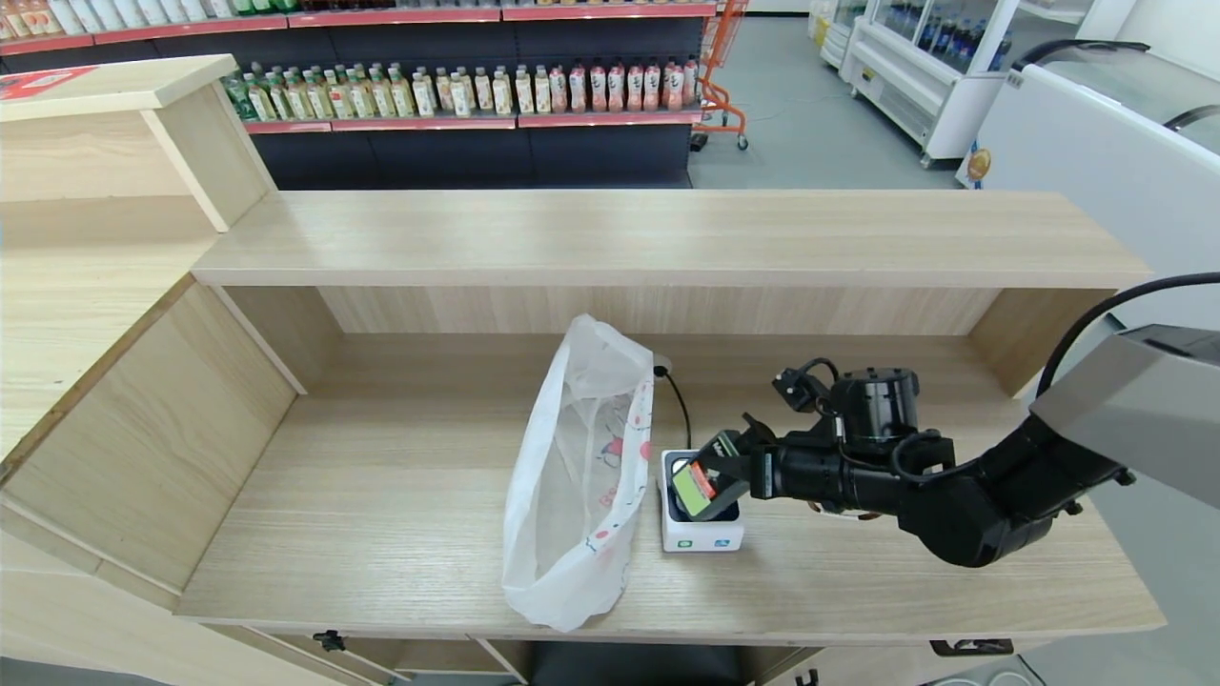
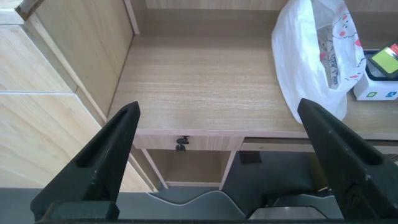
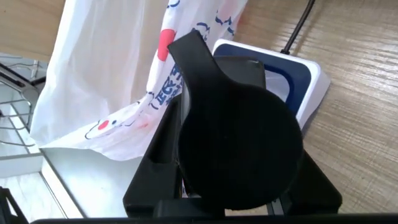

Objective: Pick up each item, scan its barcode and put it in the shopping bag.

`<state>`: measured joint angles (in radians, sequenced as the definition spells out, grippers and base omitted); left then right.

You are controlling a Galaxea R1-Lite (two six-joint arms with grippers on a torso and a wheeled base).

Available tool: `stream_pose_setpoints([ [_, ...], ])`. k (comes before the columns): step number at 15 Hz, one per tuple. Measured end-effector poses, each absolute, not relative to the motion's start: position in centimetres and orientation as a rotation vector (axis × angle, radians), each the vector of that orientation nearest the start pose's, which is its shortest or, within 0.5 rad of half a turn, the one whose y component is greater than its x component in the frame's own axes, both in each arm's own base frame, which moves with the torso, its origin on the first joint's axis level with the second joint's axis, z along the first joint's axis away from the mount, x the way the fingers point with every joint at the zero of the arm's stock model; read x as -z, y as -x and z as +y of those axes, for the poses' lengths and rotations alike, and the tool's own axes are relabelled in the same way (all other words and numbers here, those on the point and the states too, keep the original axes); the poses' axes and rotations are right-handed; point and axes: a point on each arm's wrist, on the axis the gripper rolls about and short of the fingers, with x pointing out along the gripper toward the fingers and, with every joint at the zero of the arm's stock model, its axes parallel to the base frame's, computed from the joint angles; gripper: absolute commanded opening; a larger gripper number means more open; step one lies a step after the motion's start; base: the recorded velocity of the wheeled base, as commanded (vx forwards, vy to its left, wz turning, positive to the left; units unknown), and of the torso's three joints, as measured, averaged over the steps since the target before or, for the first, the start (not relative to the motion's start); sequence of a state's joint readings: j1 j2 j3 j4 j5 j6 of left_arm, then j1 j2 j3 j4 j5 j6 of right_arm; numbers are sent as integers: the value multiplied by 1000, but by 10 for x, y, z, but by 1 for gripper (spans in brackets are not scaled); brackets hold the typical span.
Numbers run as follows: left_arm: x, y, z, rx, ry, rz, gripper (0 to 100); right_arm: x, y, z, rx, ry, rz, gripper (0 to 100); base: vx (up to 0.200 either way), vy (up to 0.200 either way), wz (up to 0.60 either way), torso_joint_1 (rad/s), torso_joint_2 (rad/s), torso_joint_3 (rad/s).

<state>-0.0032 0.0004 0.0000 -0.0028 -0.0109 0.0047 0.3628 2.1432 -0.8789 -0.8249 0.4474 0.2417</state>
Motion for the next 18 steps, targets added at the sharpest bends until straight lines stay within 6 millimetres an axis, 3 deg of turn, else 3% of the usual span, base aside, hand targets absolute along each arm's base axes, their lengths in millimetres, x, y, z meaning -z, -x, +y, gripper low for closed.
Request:
stream_pose_setpoints([
  [5,-76,23,0,14,-5,-2,100,-63,-356,153,-754,-252,505,0,0,0,0,0,0,0],
  [13,-76,23,0,14,-5,-2,100,-58,-354,152,-747,-259,520,0,0,0,0,0,0,0],
  [16,-76,23,0,14,-4,-2,100,-83,-354,142,-730,-284,461,0,0,0,0,0,0,0],
  [18,-76,23,0,14,-4,-2,100,-114,-349,128,-720,-277,377,0,0,0,0,0,0,0],
])
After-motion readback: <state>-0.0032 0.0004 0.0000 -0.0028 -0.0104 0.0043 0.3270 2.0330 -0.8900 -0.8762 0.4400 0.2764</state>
